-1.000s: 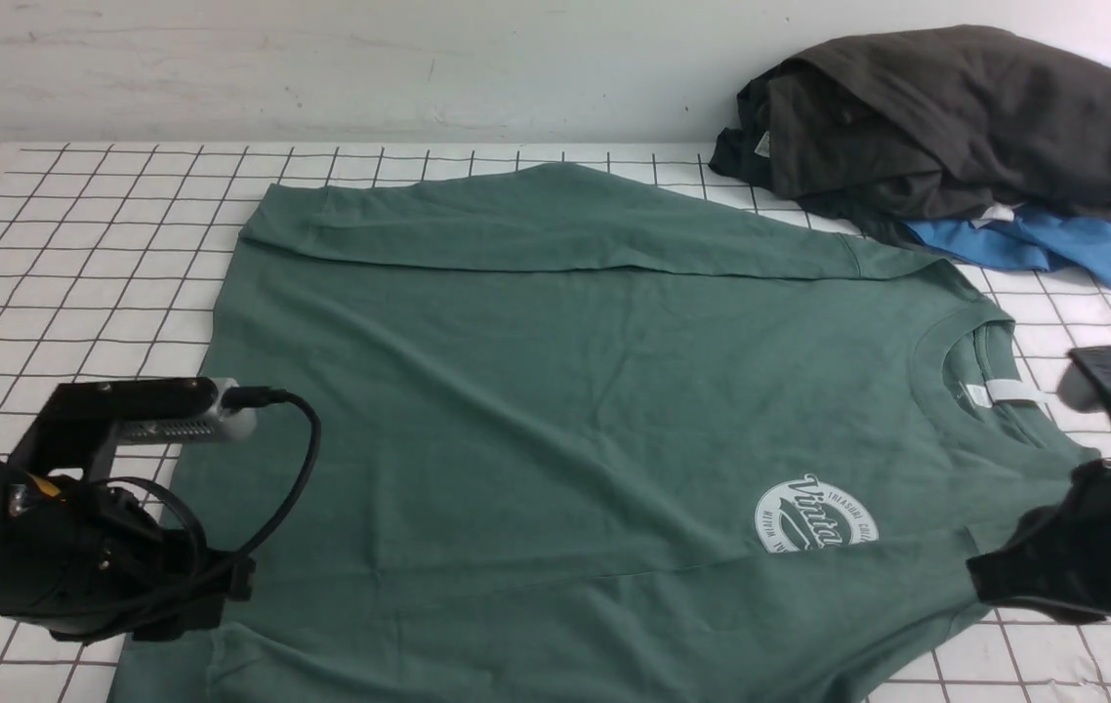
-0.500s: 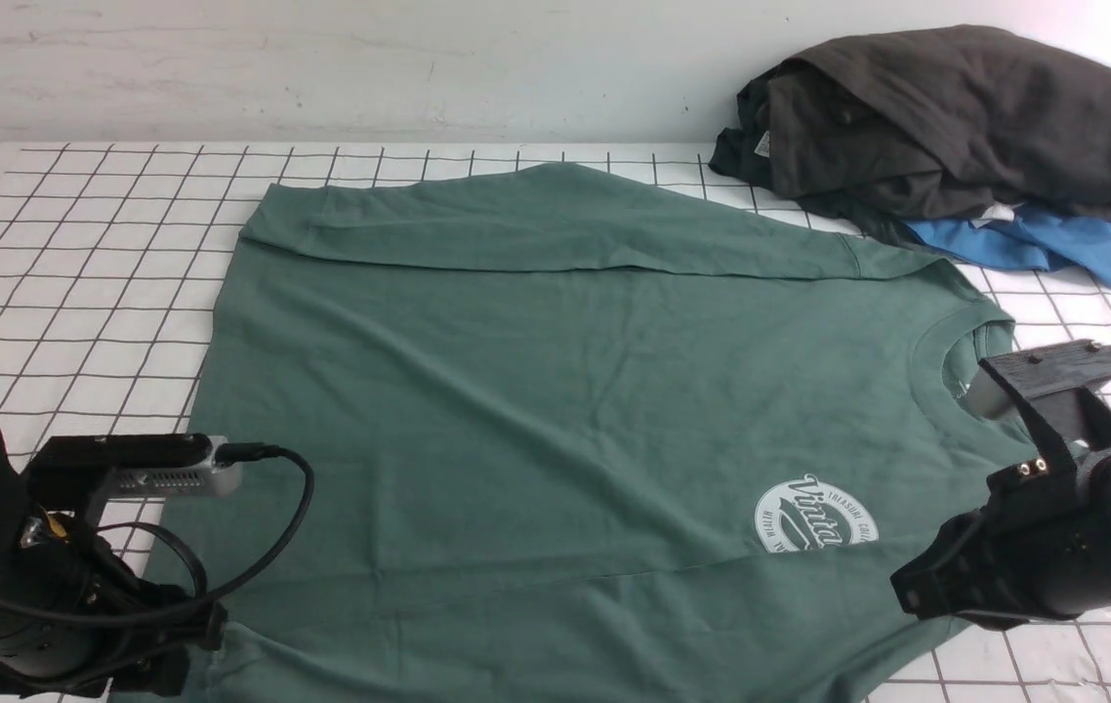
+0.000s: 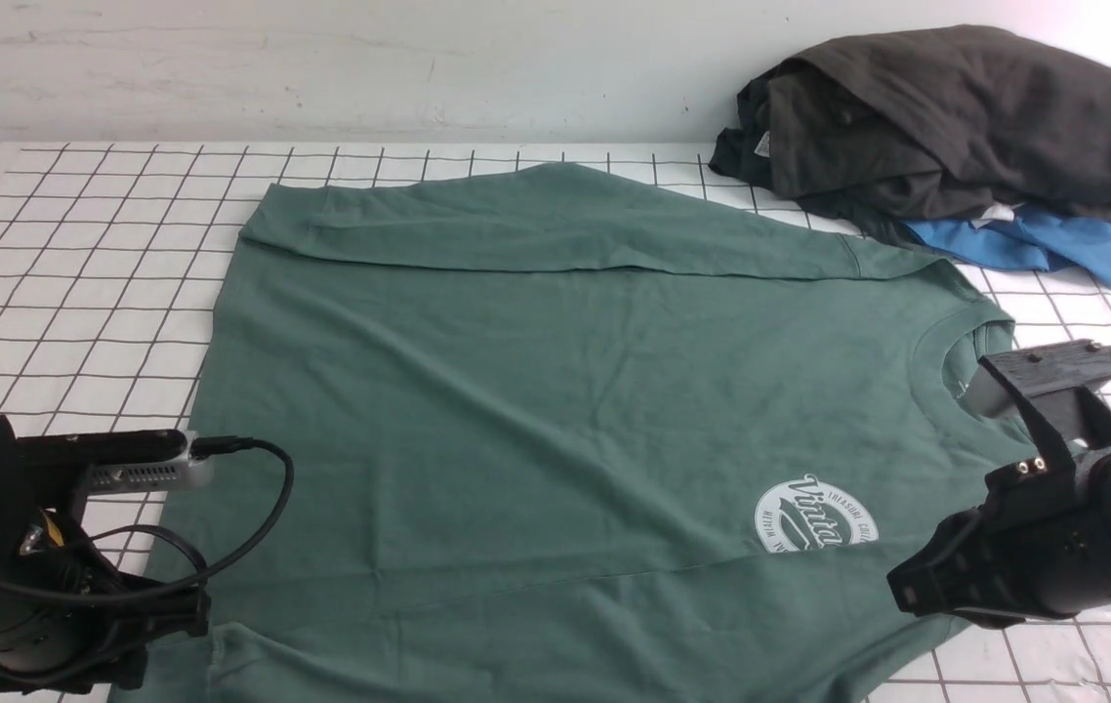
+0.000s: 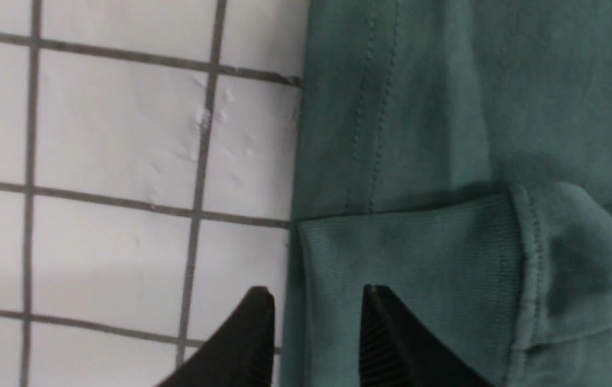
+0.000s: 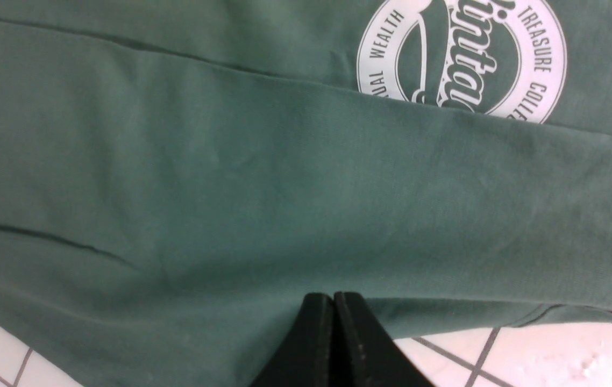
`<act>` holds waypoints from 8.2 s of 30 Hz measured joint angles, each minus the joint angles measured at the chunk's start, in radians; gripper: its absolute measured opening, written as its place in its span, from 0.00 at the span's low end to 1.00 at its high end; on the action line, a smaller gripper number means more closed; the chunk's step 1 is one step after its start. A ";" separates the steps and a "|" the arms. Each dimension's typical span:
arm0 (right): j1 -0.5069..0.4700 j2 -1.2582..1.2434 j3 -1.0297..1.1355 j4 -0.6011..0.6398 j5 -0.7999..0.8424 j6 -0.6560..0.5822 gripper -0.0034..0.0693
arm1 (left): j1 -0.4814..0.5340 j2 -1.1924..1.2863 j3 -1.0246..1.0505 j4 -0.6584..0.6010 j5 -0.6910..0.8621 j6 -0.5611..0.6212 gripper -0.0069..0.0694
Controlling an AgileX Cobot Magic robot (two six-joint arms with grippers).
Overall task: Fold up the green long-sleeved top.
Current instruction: Use the left arm to clamp the cuff closest to it, then use the left arm to drag and place the cuff at the centered position on the left edge of the fabric, then use the left arm to clamp the cuff farthest from it, then use the left arm to drag and drop the cuff onto the cuff closest to the left arm, then use both arms simultaneously to clamp the lower edge of the clothing fabric, then use both arms to drag the lower edge of the fabric forward and fold it over the upper edge
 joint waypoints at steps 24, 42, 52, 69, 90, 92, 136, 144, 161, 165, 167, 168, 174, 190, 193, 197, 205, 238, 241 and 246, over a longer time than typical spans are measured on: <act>0.000 0.000 0.000 0.009 -0.007 -0.013 0.03 | 0.000 -0.020 -0.130 -0.036 0.038 0.100 0.11; 0.000 0.000 0.000 0.005 -0.032 -0.021 0.03 | 0.000 0.286 -0.716 -0.040 -0.024 0.292 0.11; 0.000 0.000 0.000 0.005 -0.032 -0.037 0.03 | 0.004 0.616 -1.098 0.038 0.135 0.262 0.28; 0.000 0.087 0.000 0.007 -0.043 -0.048 0.03 | 0.062 1.060 -1.678 0.028 0.179 -0.020 0.72; 0.000 0.090 0.000 0.005 -0.035 -0.052 0.03 | 0.082 1.217 -1.783 -0.105 -0.108 0.017 0.12; 0.000 0.090 0.000 0.005 -0.035 -0.052 0.03 | 0.081 1.209 -1.788 -0.088 -0.098 0.018 0.12; 0.000 -0.122 0.000 0.031 -0.051 -0.124 0.03 | -0.176 0.475 -0.915 0.339 0.447 0.094 0.16; 0.000 -0.122 0.000 0.031 -0.029 -0.132 0.03 | -0.228 0.469 -0.828 0.370 0.420 0.071 0.47; 0.000 -0.122 0.000 0.059 0.025 -0.170 0.03 | -0.308 0.055 -0.276 0.174 0.351 0.608 0.69; 0.000 -0.122 0.000 0.085 0.026 -0.204 0.03 | -0.308 0.011 -0.098 0.180 0.254 0.796 0.69; 0.000 -0.122 0.000 0.103 0.029 -0.236 0.03 | -0.308 0.004 -0.004 0.180 0.176 0.884 0.69; 0.000 -0.122 0.000 0.107 0.031 -0.242 0.03 | -0.308 0.003 0.020 0.180 0.147 0.909 0.69; 0.000 -0.122 0.000 0.131 0.045 -0.269 0.03 | -0.309 -0.007 0.117 0.199 -0.009 0.962 0.65; 0.000 -0.122 0.000 0.151 0.053 -0.280 0.03 | -0.310 -0.182 0.135 0.242 -0.096 0.877 0.10; 0.000 -0.122 0.000 0.153 0.053 -0.282 0.03 | -0.310 -0.187 0.135 0.223 -0.077 0.867 0.10; 0.000 -0.122 0.000 0.168 0.053 -0.283 0.03 | -0.310 -0.187 0.139 0.201 -0.048 0.867 0.10; 0.000 -0.130 -0.018 0.071 0.079 -0.310 0.03 | -0.310 -0.187 0.059 0.233 0.084 0.640 0.10; 0.000 0.335 -0.077 -0.773 -0.201 -0.439 0.10 | -0.310 -0.197 0.023 0.480 0.121 0.069 0.11; 0.000 0.269 -0.077 -0.785 -0.205 -0.333 0.05 | -0.310 -0.232 -0.018 0.484 0.159 0.069 0.11; -0.004 0.137 -0.079 -0.868 -0.228 -0.148 0.05 | -0.288 -0.272 -0.152 0.447 0.196 0.021 0.11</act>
